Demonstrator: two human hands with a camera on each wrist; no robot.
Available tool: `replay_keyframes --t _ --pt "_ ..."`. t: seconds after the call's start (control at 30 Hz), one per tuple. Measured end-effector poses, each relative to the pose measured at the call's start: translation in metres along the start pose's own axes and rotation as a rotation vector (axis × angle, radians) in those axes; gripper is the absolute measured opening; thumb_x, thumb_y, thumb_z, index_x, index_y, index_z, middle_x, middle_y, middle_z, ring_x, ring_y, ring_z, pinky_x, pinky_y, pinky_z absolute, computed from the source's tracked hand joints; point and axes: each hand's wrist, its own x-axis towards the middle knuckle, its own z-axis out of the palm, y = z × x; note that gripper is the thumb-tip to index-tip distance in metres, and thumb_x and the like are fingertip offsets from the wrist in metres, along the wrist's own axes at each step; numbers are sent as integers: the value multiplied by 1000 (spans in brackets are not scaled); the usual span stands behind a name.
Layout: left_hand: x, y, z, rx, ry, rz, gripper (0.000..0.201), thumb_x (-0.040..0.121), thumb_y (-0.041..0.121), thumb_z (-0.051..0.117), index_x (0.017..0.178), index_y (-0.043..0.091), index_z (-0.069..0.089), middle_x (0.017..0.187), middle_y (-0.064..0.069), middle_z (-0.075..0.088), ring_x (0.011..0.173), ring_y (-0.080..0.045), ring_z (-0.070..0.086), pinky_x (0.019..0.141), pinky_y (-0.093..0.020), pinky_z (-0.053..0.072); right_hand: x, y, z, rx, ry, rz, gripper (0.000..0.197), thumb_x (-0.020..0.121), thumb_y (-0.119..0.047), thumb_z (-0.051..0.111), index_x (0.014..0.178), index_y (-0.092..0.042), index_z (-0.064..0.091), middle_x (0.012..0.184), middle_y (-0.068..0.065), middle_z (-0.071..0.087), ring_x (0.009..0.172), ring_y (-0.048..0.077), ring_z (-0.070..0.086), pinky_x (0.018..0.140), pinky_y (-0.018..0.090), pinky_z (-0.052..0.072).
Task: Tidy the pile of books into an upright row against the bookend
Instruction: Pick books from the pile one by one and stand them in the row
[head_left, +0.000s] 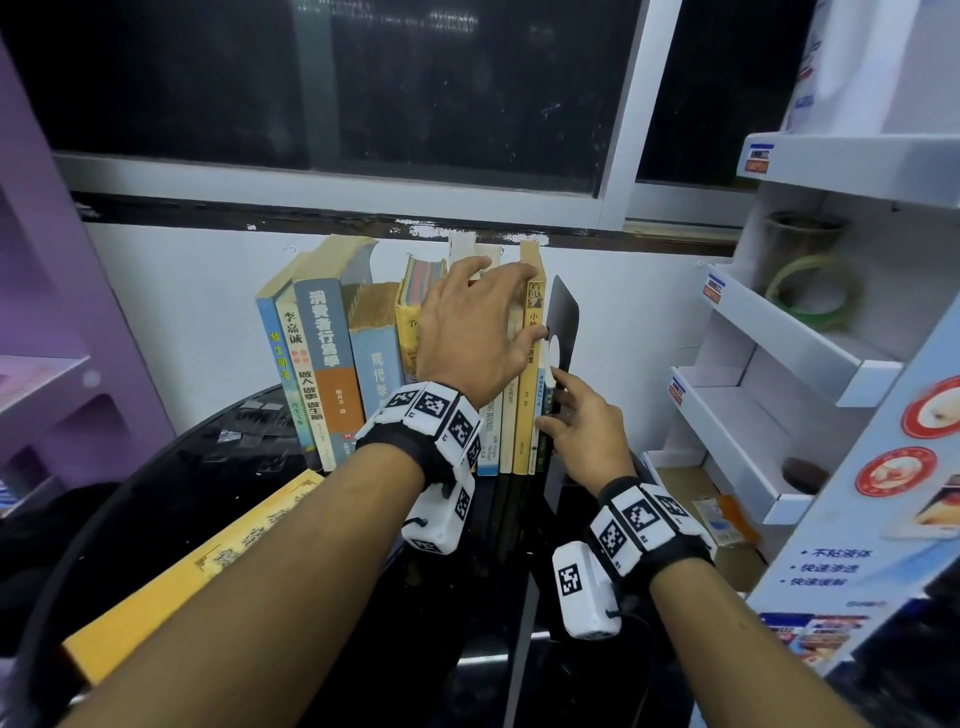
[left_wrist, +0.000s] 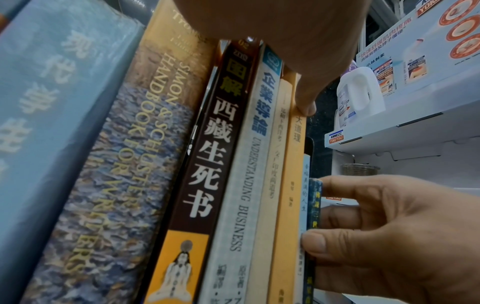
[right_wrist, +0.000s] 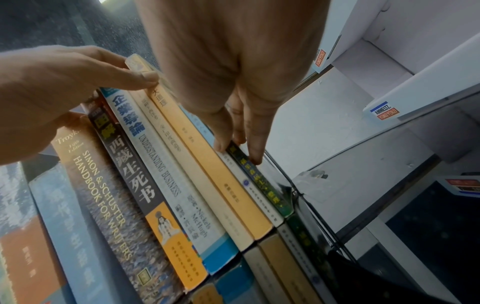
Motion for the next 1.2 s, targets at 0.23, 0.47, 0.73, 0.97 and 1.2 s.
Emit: replay_keyframes --t 0.23,0.47,0.73,0.97,1.2 --pt "-1 1 -1 -6 -4 -3 50 80 42 71 126 29 57 129 2 57 130 -20 42 103 -39 35 2 1 -2 -14 -16 27 59 89 3 62 142 -17 45 117 3 62 92 8 58 60 -1 45" --pt "-1 0 -1 -8 2 6 49 79 42 72 125 28 58 128 1 59 130 -21 43 103 -39 36 3 0 -2 -44 -15 41 56 90 -1 63 140 -21 49 110 -1 64 89 9 60 77 15 51" --pt "0 -1 -1 2 -9 0 50 81 43 70 127 29 56 131 2 56 131 -20 40 104 -38 35 4 4 -4 -62 -61 40 61 91 -1 62 143 -27 45 112 -4 63 92 10 61 65 0 46" --pt "1 -4 3 20 -2 21 50 81 45 69 127 30 55 130 4 58 132 -19 39 104 -37 35 5 3 -6 -72 -59 54 62 89 0 64 144 -21 43 124 6 64 89 11 61 60 -4 43" --pt "3 -9 5 57 -30 42 52 82 46 66 130 32 50 131 7 57 135 -17 34 106 -38 33 6 -3 -7 -96 -80 90 64 88 -6 67 143 -26 42 127 3 64 96 15 66 77 20 57"
